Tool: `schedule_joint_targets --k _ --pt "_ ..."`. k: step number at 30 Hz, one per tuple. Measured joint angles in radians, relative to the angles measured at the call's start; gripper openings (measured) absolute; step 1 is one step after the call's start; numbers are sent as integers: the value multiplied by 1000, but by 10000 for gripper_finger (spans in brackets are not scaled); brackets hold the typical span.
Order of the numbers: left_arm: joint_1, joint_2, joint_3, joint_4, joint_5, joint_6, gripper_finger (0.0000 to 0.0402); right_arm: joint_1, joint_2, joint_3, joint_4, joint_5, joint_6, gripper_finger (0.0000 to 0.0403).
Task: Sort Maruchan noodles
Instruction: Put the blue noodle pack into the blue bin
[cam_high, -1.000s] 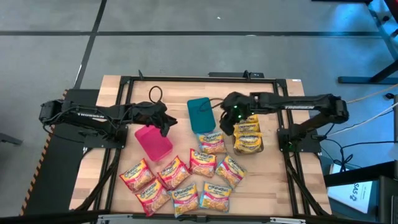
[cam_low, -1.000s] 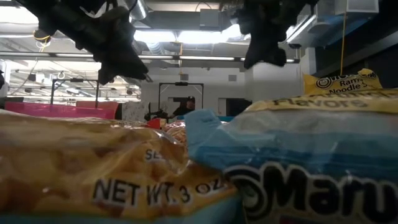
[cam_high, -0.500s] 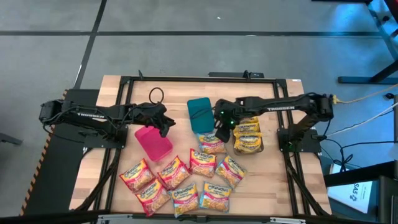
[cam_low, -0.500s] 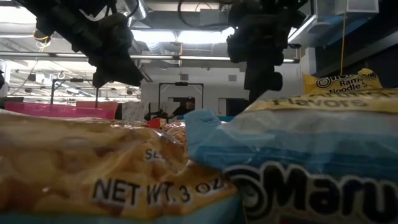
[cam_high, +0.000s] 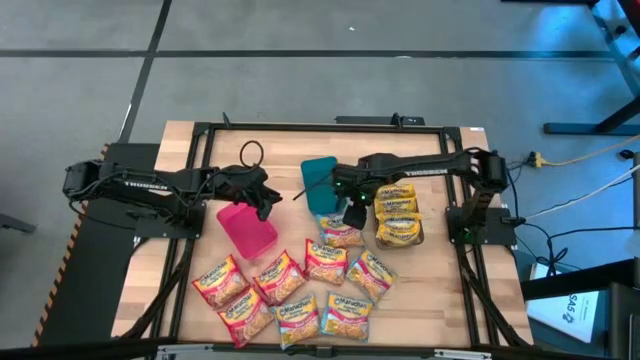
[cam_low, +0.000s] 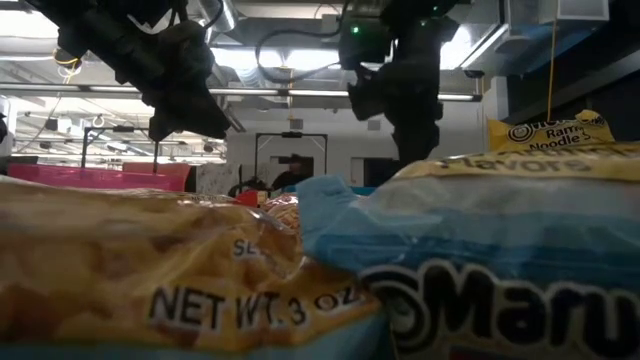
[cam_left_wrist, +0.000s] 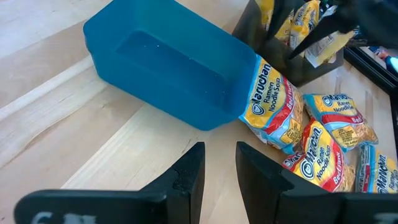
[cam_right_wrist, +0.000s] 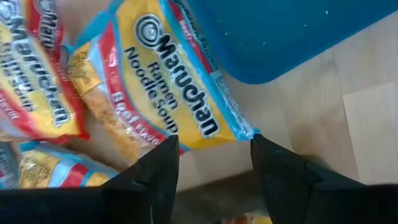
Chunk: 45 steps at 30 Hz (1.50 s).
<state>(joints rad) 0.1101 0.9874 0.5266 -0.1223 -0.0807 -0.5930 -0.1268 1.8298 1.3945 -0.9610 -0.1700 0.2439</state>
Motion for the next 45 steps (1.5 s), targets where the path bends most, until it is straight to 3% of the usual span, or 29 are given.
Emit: schedule_joint_targets --k 8,20,26,31,42,45 --pt "0 0 0 0 0 -1 85 0 38 -1 40 40 -25 195" --pt "0 1 0 -10 2 -2 85 -5 124 -2 46 5 -43 195" --pt "-1 1 0 -103 69 -4 85 -5 143 -2 51 4 -43 189" --pt "2 -13 0 -164 41 -3 85 -5 143 0 51 1 -43 151" --pt "10 -38 0 -210 37 -1 85 -5 143 0 41 -50 -39 10" --pt "10 -39 0 -208 29 0 85 -5 143 3 31 -66 -33 9"
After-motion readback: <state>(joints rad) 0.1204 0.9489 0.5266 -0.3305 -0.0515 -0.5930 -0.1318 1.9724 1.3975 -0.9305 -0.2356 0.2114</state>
